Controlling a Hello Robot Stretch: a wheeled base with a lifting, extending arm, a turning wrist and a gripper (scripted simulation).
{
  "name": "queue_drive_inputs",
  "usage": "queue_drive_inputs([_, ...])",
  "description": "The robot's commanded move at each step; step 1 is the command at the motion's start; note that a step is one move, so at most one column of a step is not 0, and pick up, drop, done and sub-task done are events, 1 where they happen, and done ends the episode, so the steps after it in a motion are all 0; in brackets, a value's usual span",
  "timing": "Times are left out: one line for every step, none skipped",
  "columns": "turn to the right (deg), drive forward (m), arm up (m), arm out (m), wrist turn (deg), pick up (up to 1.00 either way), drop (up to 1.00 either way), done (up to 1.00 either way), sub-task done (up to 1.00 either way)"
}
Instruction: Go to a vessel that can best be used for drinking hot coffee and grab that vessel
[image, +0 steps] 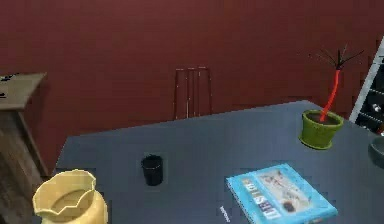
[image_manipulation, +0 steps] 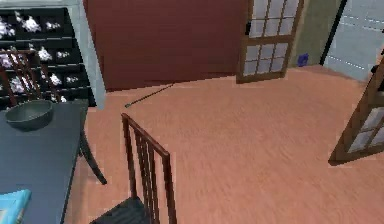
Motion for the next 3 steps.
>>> queue_drive_inputs([-45.0,0.0,0.0,0.0,0.0,0.0,0.0,0.0,0.0])
queue_drive_inputs([-45.0,0.0,0.0,0.0,0.0,0.0,0.0,0.0,0.0])
queue_drive_inputs([-12.0,0.0,0.0,0.0,0.0,0.0,0.0,0.0,0.0])
